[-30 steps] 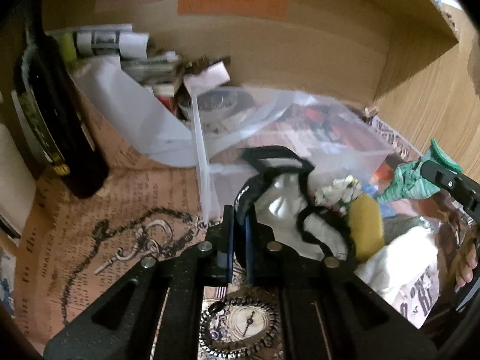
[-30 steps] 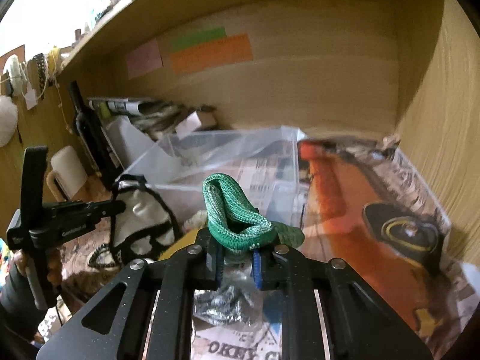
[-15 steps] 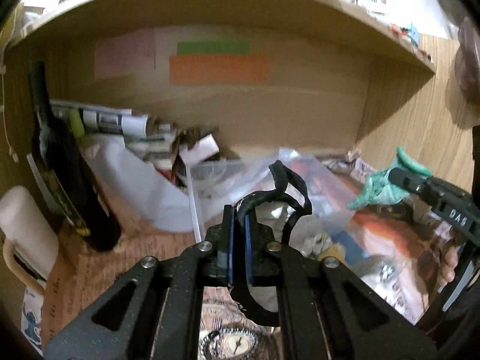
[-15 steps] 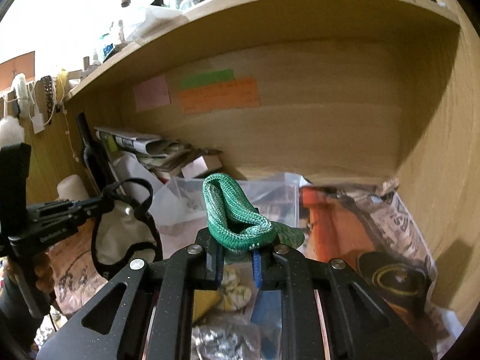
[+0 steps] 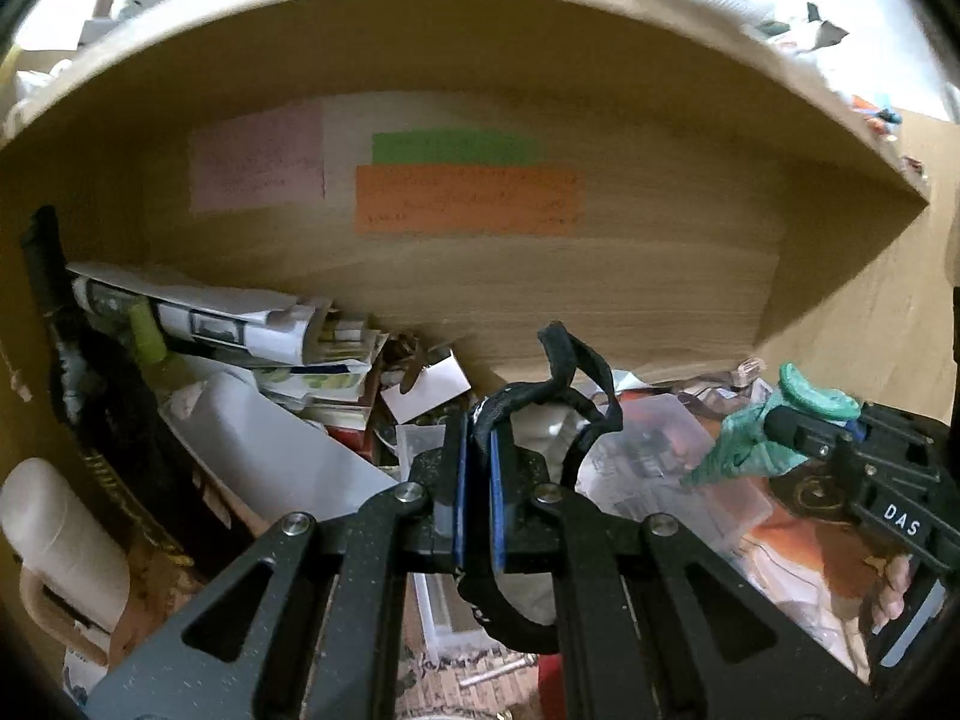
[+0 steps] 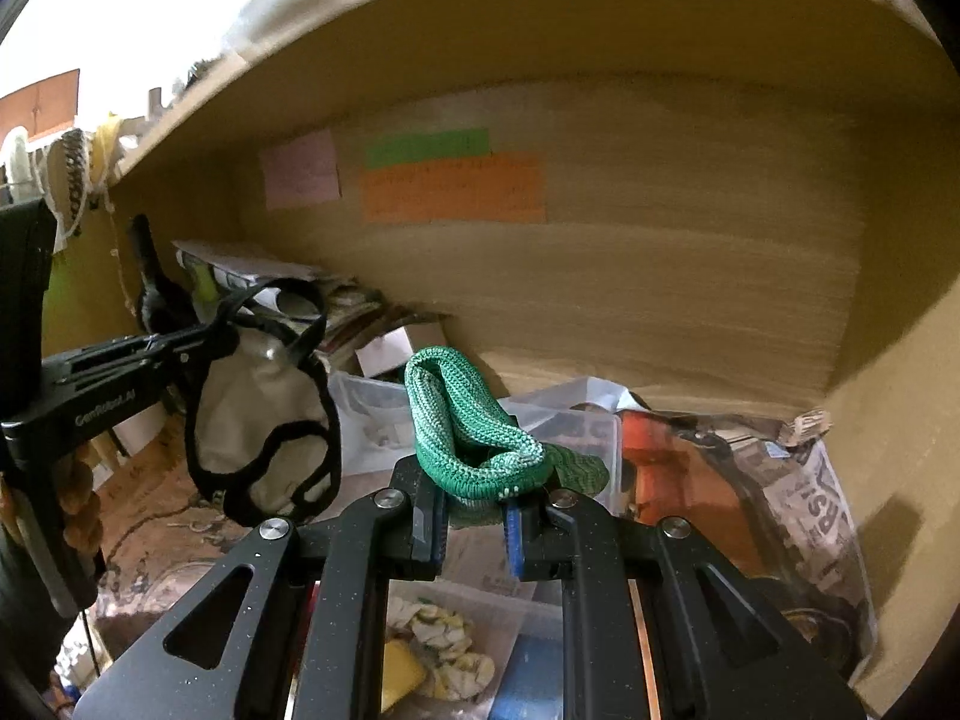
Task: Organize soft objects
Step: 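Lower the cord and mask into the clear box and open both tools, then grasp the beaded bracelet with the left tool while the right tool grasps bagged steel wool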
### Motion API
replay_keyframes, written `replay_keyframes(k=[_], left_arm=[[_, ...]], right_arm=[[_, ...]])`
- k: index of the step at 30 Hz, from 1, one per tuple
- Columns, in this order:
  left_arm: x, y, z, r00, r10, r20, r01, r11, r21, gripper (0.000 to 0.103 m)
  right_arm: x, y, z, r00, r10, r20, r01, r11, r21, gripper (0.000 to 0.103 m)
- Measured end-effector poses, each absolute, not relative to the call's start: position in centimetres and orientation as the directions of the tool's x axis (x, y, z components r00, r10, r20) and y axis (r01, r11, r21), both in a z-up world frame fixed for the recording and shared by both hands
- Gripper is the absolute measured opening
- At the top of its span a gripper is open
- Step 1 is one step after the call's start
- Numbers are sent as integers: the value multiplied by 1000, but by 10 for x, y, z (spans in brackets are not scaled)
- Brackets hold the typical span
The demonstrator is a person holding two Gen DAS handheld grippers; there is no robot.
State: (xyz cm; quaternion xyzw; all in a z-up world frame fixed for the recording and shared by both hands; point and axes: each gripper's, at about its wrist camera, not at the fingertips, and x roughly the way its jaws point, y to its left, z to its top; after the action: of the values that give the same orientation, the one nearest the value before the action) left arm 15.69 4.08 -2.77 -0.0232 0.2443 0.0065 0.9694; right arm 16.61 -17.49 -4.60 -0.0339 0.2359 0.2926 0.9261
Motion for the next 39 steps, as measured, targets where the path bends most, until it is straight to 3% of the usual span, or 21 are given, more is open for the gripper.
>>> replay_keyframes(k=[9,20,23,24,25,28,35,39], left_arm=[[206,46,-60,827,-8,-562,-32,998,-63,6],[233,39,-113,676,-55,-735,22,998,-54,6],[229,41,-116,654,-73,-753,32,997,-70,15],[226,41,-114,655,-80,-751,37,997,-74,18],[221,40,-112,657,-83,-749,40,996,-75,28],[205,39,-102,685,-91,-723,46,996,-82,57],[158,37,-70,762,-60,-645,48,998,-37,68],[127,44,-55,804,-30,-594,21,1000,-22,82]], right_arm=[[205,-152,-73,650,500,-573,-571,818,66,13],[227,-132,-103,571,434,-697,-587,809,22,17],[227,-131,-106,559,417,-717,-586,810,14,33],[227,-132,-106,562,415,-716,-586,810,11,45],[224,-133,-103,574,414,-707,-583,812,2,56],[215,-137,-92,618,413,-669,-576,817,-28,72],[177,-156,-56,706,438,-557,-561,825,-63,83],[155,-169,-44,731,456,-508,-557,829,-57,85]])
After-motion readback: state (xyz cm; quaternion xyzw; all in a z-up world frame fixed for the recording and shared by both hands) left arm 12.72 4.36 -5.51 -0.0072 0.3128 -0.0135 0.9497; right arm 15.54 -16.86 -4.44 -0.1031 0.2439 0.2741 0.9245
